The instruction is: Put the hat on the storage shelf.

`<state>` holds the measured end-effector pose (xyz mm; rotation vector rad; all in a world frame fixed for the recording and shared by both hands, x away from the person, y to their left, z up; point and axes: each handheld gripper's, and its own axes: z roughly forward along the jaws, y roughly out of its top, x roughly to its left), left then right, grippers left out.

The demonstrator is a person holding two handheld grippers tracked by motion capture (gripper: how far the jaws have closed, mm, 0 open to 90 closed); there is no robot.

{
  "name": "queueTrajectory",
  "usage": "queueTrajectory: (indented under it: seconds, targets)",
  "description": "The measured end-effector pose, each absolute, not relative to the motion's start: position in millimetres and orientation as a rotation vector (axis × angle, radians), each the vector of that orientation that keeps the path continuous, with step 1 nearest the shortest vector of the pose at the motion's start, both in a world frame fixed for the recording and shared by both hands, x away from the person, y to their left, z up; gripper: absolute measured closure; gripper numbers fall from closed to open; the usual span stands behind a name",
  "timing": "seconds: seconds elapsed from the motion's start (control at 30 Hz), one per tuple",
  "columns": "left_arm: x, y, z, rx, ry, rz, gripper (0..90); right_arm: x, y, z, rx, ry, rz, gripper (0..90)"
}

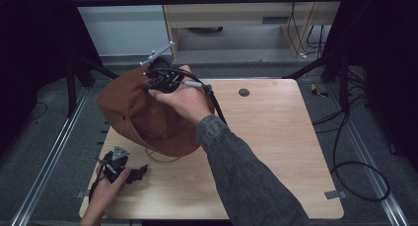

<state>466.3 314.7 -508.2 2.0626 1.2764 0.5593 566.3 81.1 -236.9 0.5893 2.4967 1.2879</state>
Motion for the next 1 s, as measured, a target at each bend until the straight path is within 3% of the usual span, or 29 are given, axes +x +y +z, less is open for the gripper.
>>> queueTrajectory:
  seconds: [0.5, 1.0]
  targets:
    - [466.3, 314.8, -508.1, 2.063, 1.277, 0.56, 0.0, 564.5, 74.2, -238.9, 0.615, 2.489, 1.292, 57.6]
    - [466.2, 315.0, -508.2, 2.062, 1.275, 0.557, 0.0, 549.5, 39.3, -234.5, 0.668, 2.429, 1.309, 28.1]
